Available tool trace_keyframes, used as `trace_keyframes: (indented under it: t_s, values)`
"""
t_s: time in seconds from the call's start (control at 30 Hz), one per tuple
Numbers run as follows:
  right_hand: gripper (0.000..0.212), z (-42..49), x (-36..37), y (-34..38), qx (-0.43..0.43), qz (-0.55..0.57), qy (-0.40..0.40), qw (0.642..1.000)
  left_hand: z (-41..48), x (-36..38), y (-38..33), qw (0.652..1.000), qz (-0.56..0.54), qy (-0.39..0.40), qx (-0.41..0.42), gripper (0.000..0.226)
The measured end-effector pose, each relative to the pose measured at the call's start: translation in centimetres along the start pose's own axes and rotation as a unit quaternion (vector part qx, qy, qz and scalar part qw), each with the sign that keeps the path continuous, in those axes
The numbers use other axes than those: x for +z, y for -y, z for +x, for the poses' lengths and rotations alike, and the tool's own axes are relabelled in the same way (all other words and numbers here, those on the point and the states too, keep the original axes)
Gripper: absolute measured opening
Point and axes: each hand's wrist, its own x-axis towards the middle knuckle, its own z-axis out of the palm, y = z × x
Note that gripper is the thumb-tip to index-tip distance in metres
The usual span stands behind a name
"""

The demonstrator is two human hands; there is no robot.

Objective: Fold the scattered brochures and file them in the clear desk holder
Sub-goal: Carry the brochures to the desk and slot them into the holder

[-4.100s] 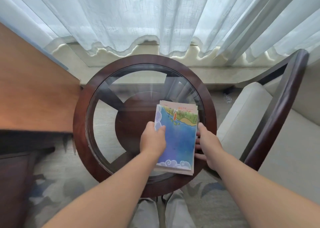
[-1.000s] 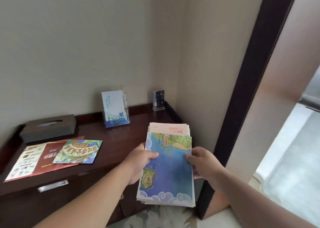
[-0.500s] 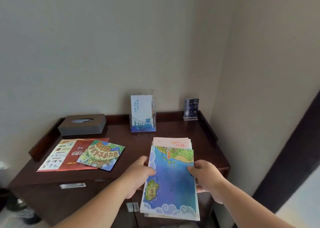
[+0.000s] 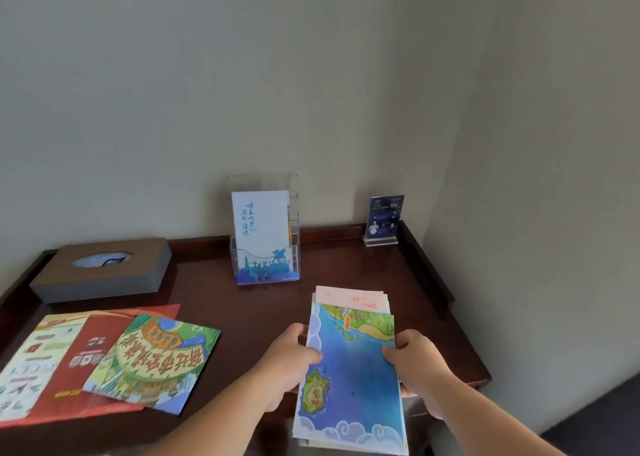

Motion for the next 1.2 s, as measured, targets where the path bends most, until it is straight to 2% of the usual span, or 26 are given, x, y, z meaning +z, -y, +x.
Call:
trace_keyframes:
  t_s: [0.13,0.37,0.63,0.8,0.93,1.07,1.2]
  values:
    - [0.006,3.2,0.5,0.6,0.017,-0.043,-0.049,0.998,4.3,0.3,-1.4,1.000,0.020,0.017,0.006,0.029]
    - [0.005,8.2,0.6,-0.2,0.067,-0.074,-0.072,0.992,9.4,2.8,-1.8,0.999,0.041,0.023,0.004,0.033]
    - [0.006,13.6,0.2,-0.4,0.084,-0.085,-0.043,0.992,14.0,5.6,-2.0,0.996,0.089,-0.015,-0.015,0.031]
    - [0.008,15.9,0.3,-0.5,0.070,-0.110,-0.040,0.991,16.1,6.9,-2.4,0.986,0.153,-0.045,-0.056,0.030]
    - [0.004,17.1,0.6,-0.8,0.058,-0.123,-0.042,0.990,17.0,7.7,-2.4,0.966,0.240,-0.083,-0.045,0.031]
    - [0.008,17.5,0.8,-0.7,0.045,-0.152,-0.046,0.986,17.2,8.1,-2.1,0.965,0.243,-0.092,-0.032,0.030]
    - [0.014,17.5,0.5,0.0,0.048,-0.182,-0.018,0.982,17.1,7.9,-2.6,0.968,0.231,-0.082,-0.050,0.036]
